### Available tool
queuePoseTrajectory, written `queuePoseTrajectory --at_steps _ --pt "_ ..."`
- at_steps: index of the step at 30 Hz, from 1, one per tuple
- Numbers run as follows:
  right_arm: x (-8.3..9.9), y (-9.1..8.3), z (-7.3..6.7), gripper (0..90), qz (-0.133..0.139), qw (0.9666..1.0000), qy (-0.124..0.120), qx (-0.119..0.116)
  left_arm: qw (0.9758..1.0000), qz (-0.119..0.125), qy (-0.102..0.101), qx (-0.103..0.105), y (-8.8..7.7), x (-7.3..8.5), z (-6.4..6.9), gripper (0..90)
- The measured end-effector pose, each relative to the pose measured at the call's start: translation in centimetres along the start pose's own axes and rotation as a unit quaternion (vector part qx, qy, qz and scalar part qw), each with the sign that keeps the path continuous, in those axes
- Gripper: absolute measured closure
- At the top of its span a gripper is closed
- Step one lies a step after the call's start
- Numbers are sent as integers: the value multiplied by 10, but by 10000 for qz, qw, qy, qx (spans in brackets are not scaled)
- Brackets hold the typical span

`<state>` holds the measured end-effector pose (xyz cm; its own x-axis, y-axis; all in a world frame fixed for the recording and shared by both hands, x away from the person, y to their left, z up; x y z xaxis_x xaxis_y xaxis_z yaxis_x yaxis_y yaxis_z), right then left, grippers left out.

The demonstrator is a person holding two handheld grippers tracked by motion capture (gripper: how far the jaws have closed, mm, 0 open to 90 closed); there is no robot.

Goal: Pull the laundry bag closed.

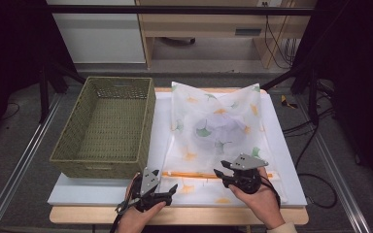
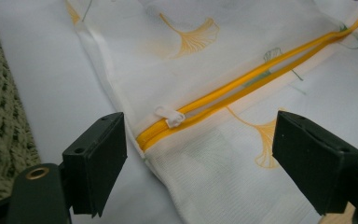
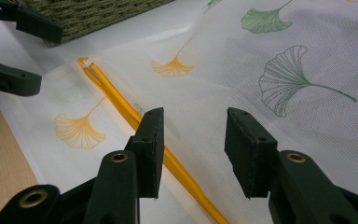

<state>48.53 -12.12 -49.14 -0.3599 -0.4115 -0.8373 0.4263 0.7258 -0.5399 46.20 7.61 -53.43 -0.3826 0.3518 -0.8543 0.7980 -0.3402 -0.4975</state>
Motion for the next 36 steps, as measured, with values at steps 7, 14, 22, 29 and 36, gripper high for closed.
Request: queuePoseTrajectory --at_steps 7,14,22,29,36 --pt "-1 0 0 572 21 10000 -16 0 9991 -286 96 -303 8 10 -9 236" --pt "-1 0 0 560 17 10000 -3 -12 9993 -268 82 -258 11 9 -8 287" --pt "-1 0 0 547 36 10000 31 -24 9987 -316 33 -388 16 11 -13 331" --pt "-1 -1 1 542 50 10000 58 -11 9982 -376 -42 -455 18 13 -15 380" --pt "-2 -2 2 540 71 10000 54 -9 9982 -404 -97 -426 19 14 -14 503"
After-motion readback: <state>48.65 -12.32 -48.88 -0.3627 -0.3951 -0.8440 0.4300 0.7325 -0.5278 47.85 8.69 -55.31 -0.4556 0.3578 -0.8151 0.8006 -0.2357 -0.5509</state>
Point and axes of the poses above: each handheld gripper's, and its own axes: y roughly forward along the jaws, x roughly out of its underside, z roughly to its right, the point moved 10 cm from there along y, roughly forward along the jaws, and after that the axes turned 14 degrees about -x, right-handed, at the moved point
